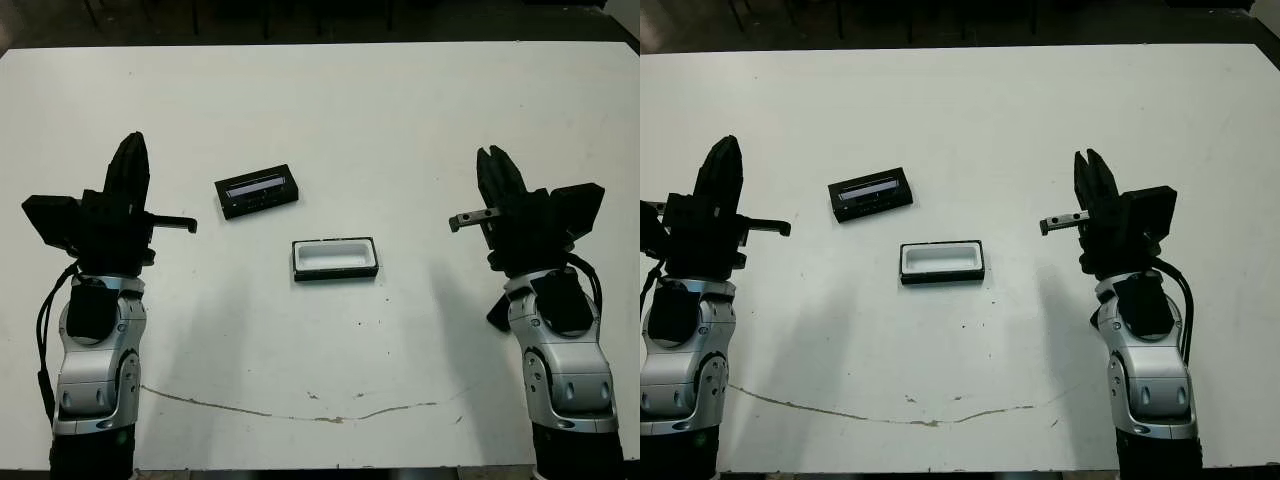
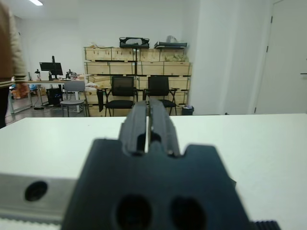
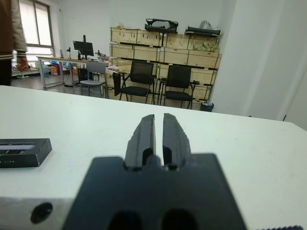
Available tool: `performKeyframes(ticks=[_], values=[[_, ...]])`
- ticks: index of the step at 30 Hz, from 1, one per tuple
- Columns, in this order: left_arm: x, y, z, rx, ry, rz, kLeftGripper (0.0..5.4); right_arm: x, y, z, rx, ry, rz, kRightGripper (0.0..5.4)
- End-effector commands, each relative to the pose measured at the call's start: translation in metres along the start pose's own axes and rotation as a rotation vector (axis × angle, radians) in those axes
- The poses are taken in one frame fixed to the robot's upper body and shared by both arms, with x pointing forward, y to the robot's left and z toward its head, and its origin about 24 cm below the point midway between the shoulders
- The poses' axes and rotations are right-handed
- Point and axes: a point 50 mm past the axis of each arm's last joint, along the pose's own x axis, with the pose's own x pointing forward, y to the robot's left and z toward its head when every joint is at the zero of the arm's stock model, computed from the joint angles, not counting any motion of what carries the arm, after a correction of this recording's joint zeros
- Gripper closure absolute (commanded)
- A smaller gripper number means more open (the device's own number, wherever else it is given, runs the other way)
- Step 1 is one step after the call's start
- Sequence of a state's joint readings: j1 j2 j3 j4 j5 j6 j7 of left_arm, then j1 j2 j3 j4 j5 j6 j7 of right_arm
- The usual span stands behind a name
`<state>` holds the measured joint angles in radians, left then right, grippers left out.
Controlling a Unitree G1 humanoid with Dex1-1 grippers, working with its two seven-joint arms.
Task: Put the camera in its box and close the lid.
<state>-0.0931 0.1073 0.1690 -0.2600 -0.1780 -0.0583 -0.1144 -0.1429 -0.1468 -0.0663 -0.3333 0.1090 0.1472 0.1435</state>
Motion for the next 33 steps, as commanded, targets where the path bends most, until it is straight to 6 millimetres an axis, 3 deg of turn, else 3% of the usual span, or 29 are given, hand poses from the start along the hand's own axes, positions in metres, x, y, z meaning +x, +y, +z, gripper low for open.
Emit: performKeyframes(ticks=[1, 14, 19, 25, 33], values=[[-0.003, 0.001, -0.007, 0.016, 0.041, -0.008, 5.39, -0.001, -0.001, -0.004, 0.001, 0.031, 0.005, 5.40], [-0.011, -0.003, -0.010, 0.015, 0.068, -0.034, 5.39, -0.007, -0.008, -0.001, -0.032, 0.027, 0.045, 5.40], [-0.015, -0.003, -0.009, 0.011, 0.080, -0.031, 5.39, -0.013, -0.033, 0.021, -0.090, -0.003, 0.074, 5.40], [-0.017, -0.003, -0.010, 0.006, 0.085, -0.032, 5.39, -0.028, -0.077, 0.039, -0.216, 0.146, 0.136, 5.40], [-0.018, -0.002, -0.011, 0.010, 0.087, -0.028, 5.39, -0.048, -0.116, 0.033, -0.302, 0.341, 0.248, 5.40]])
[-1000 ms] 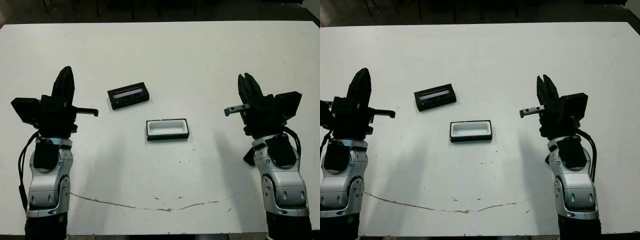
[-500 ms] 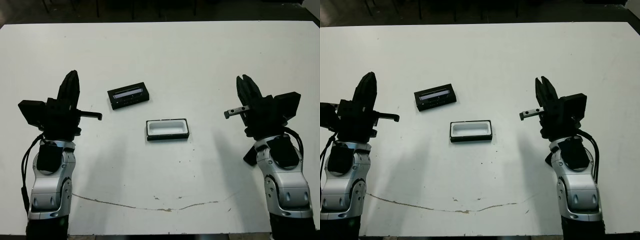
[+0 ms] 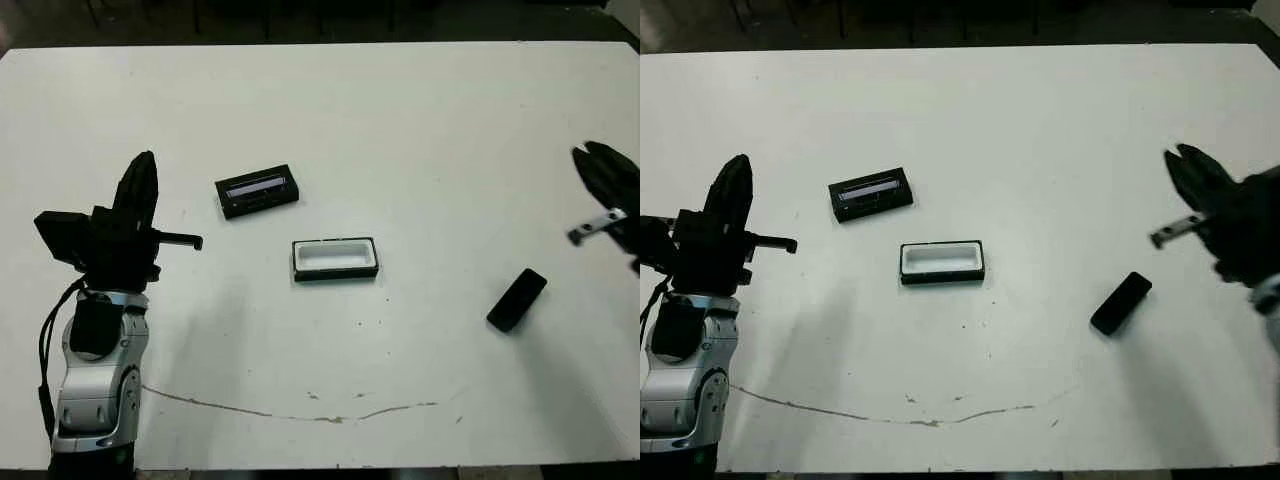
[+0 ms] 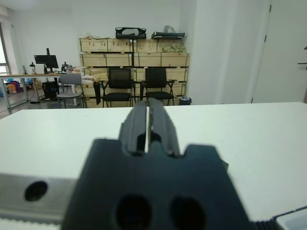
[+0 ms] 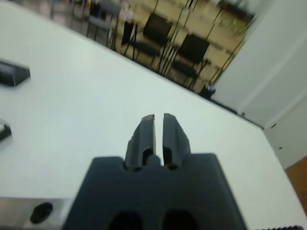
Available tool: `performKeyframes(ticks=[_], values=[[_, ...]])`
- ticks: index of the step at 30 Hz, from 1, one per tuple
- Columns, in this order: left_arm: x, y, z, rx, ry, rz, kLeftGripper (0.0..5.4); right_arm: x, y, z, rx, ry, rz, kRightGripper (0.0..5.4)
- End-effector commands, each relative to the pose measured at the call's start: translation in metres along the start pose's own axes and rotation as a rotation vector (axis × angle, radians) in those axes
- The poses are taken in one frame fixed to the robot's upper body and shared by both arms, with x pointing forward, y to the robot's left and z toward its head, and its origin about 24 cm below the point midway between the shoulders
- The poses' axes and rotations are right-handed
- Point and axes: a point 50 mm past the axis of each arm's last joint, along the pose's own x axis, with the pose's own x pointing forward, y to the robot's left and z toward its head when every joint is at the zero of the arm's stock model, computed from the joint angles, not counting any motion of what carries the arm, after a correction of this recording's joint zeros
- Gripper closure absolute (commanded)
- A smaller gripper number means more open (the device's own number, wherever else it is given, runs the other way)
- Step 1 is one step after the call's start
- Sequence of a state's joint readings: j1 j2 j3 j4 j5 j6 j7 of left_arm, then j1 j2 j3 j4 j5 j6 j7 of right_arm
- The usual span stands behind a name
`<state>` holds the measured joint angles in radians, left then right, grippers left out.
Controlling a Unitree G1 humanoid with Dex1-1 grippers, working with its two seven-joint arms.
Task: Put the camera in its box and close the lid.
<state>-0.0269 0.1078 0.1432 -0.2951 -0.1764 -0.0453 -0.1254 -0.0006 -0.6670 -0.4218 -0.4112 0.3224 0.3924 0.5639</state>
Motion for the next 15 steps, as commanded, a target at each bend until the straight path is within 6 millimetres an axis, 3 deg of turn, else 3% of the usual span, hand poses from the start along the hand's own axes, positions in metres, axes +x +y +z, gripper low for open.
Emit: performKeyframes(ticks=[1, 6, 15], values=[[-0.005, 0.003, -0.007, 0.011, 0.039, 0.000, 5.39, -0.009, -0.007, -0.012, -0.031, 0.089, 0.062, 5.40], [-0.008, 0.005, -0.007, 0.011, 0.041, 0.002, 5.39, -0.020, -0.007, -0.013, -0.179, 0.257, 0.194, 5.40], [-0.008, 0.008, -0.005, 0.008, 0.029, -0.001, 5.39, -0.035, -0.010, -0.025, -0.206, 0.472, 0.367, 5.40]])
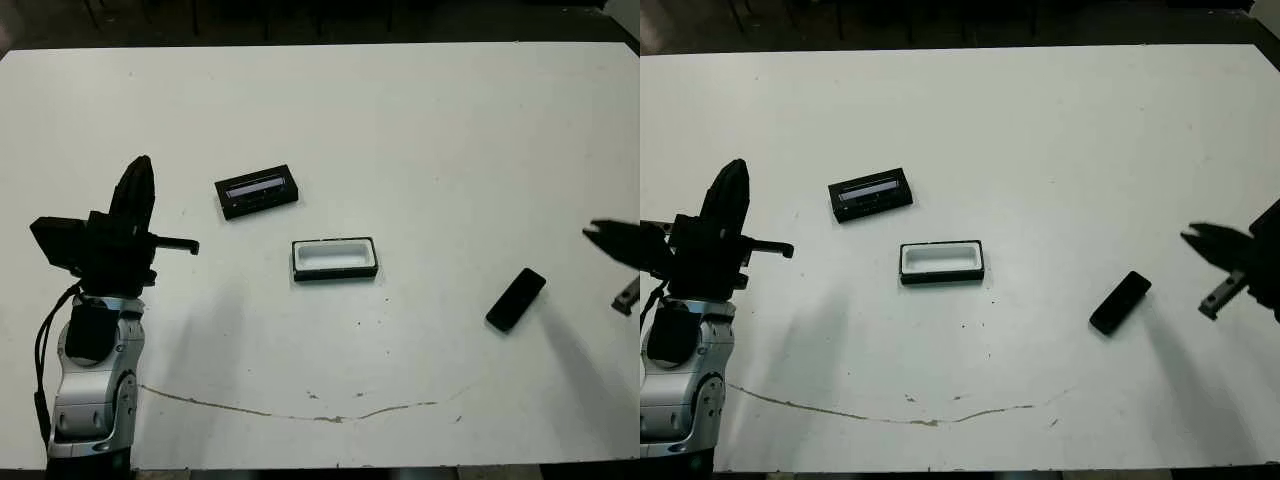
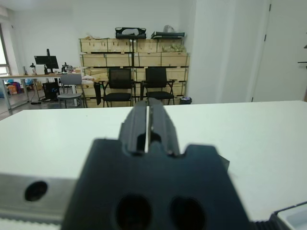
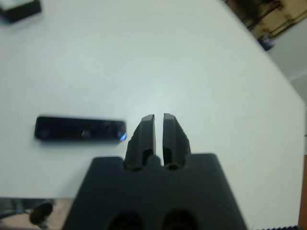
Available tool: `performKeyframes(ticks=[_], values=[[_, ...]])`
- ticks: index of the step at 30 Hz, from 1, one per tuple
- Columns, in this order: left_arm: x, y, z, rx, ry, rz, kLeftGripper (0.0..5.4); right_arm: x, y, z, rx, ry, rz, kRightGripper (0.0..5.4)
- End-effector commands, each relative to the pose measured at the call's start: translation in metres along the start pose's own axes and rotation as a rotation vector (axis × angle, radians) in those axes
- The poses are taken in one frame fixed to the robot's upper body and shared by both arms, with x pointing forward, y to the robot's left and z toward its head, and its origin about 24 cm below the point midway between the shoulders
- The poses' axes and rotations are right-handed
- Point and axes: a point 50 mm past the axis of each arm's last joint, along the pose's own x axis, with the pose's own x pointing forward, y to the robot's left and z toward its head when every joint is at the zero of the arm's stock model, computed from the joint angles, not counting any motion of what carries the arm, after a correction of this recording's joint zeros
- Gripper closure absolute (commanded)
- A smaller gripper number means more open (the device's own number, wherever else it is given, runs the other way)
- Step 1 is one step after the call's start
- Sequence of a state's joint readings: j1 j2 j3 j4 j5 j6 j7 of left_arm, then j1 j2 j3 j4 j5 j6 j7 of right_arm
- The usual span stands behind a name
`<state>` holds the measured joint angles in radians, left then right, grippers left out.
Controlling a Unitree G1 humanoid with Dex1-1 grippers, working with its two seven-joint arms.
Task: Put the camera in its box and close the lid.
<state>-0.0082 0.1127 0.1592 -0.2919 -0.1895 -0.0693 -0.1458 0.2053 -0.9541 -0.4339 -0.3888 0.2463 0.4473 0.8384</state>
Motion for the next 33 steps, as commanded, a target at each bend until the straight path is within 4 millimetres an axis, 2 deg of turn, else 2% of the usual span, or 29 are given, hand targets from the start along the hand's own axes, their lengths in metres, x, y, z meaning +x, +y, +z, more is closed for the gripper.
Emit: performKeyframes(ticks=[1, 10, 18, 28, 33], values=[[-0.003, 0.003, -0.005, 0.008, 0.036, 0.002, 5.39, -0.004, 0.001, -0.010, -0.007, 0.099, 0.086, 5.40], [-0.005, 0.002, -0.006, 0.025, 0.045, 0.000, 5.39, -0.007, 0.002, -0.023, 0.035, 0.173, 0.237, 5.40], [-0.005, -0.002, -0.007, 0.013, 0.055, -0.003, 5.39, 0.001, 0.006, -0.027, 0.042, 0.219, 0.335, 5.40], [-0.006, -0.001, -0.008, 0.012, 0.050, -0.008, 5.39, 0.013, 0.015, -0.029, 0.060, 0.189, 0.418, 5.40], [-0.007, -0.002, -0.009, 0.010, 0.053, -0.007, 5.39, 0.020, 0.020, -0.029, -0.017, 0.262, 0.415, 5.40]])
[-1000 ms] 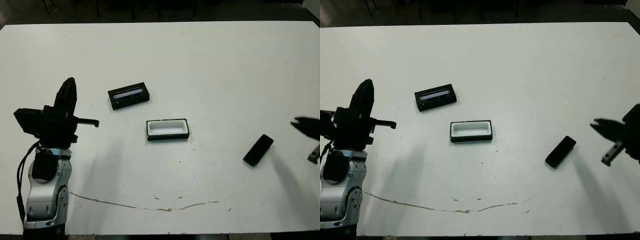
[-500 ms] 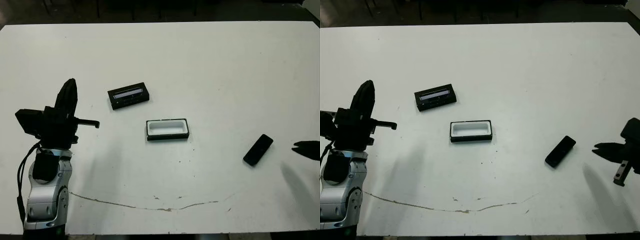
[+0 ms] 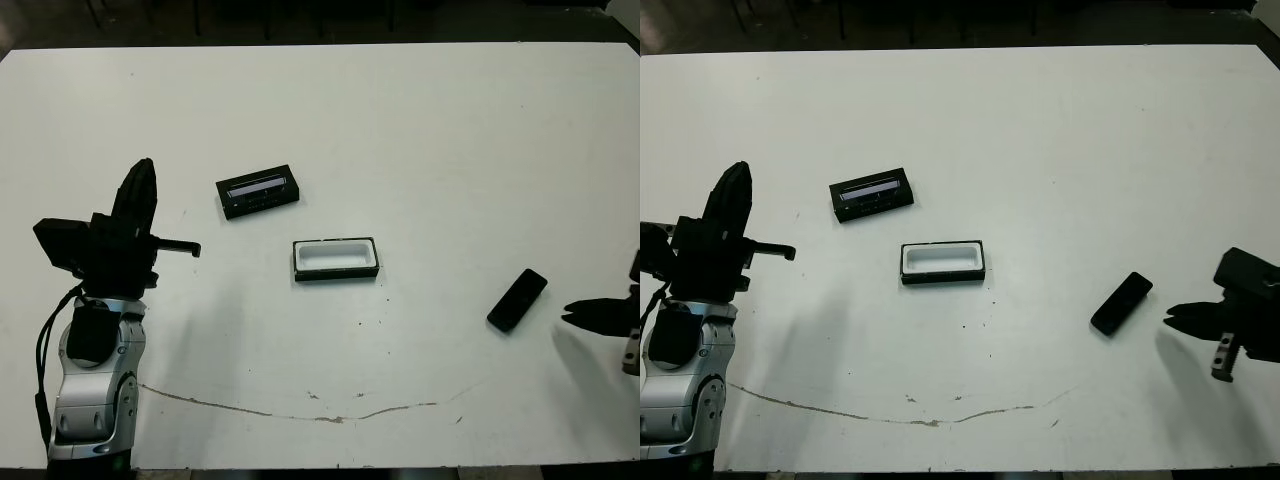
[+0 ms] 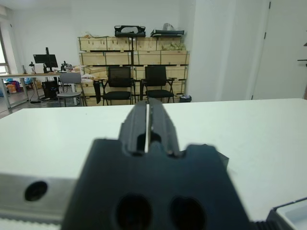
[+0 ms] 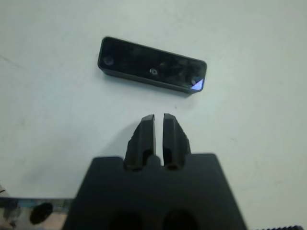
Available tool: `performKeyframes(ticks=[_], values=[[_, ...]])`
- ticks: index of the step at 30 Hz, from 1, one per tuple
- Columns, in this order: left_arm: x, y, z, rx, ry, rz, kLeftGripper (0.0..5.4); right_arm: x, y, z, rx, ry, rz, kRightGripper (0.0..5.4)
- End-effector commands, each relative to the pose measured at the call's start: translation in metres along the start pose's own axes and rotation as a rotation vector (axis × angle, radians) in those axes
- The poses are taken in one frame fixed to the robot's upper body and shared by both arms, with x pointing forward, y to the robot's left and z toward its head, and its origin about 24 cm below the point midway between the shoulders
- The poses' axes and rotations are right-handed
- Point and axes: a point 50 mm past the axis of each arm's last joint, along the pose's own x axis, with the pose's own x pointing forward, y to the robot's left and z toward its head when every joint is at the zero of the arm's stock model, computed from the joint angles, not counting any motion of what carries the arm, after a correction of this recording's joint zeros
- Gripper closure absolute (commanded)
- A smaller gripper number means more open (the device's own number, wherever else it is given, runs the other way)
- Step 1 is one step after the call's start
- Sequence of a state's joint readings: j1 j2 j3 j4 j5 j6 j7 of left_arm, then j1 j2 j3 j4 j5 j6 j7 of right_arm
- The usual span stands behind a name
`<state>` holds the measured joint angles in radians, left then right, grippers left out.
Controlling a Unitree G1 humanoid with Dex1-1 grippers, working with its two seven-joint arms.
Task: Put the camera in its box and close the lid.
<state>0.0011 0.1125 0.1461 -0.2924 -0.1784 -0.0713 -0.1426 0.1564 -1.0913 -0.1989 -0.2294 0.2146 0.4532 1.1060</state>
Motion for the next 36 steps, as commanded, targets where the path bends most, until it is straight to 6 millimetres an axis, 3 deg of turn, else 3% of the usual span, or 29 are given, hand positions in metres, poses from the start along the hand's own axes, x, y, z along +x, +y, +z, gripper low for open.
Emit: performKeyframes(ticks=[1, 6, 11, 14, 18, 20, 26, 36], values=[[-0.005, 0.000, -0.008, 0.001, 0.045, 0.001, 5.39, 0.006, 0.002, -0.001, -0.017, 0.043, 0.012, 5.40], [-0.005, 0.000, -0.007, 0.001, 0.047, 0.001, 5.39, 0.010, 0.002, -0.003, -0.016, 0.062, 0.022, 5.40], [-0.005, -0.002, -0.008, -0.006, 0.050, -0.006, 5.39, -0.010, 0.012, 0.042, -0.141, 0.101, -0.028, 5.40], [-0.005, -0.003, -0.008, -0.003, 0.051, -0.006, 5.39, -0.003, 0.011, 0.038, -0.172, 0.155, -0.062, 5.40], [-0.005, -0.003, -0.008, -0.001, 0.054, -0.003, 5.39, -0.001, 0.017, 0.050, -0.188, 0.149, -0.050, 5.40], [-0.005, -0.004, -0.009, 0.000, 0.052, -0.005, 5.39, 0.006, 0.014, 0.046, -0.168, 0.123, -0.027, 5.40], [-0.005, -0.005, -0.011, 0.000, 0.056, -0.007, 5.39, 0.042, -0.003, 0.006, -0.082, 0.041, 0.039, 5.40], [-0.007, -0.003, -0.011, 0.000, 0.057, -0.002, 5.39, 0.054, -0.006, -0.004, -0.117, 0.024, 0.063, 5.40]])
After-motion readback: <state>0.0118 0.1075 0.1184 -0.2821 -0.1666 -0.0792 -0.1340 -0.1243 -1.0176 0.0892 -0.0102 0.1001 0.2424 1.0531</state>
